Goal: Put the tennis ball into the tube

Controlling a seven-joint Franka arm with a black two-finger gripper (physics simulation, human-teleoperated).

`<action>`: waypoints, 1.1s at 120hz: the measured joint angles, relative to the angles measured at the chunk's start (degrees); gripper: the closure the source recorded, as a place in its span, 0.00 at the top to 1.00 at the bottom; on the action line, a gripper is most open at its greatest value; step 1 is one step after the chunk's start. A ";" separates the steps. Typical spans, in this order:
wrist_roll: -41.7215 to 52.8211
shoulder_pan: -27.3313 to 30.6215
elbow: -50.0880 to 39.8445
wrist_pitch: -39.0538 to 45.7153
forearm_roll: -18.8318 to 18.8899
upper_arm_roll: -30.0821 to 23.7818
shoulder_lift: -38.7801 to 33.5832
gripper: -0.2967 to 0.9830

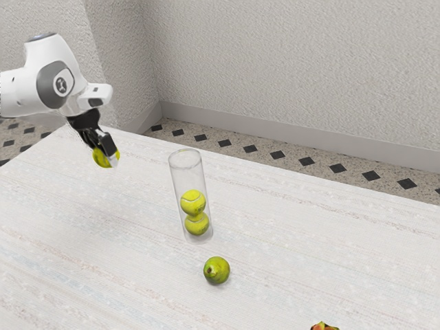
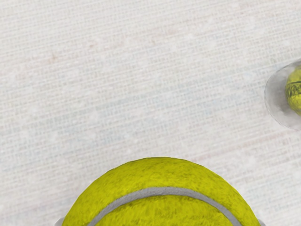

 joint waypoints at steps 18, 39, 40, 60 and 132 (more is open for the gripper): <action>0.34 -2.18 5.35 -5.46 0.16 -2.47 0.13 0.46; 0.73 -4.54 9.43 -9.06 0.84 -4.96 0.63 0.46; 0.74 -4.66 9.55 -9.19 0.88 -5.00 0.62 0.46; 1.05 -5.25 11.94 -11.18 1.36 -7.54 0.64 0.46; 1.39 -9.60 15.55 -12.94 0.91 -11.08 4.63 0.46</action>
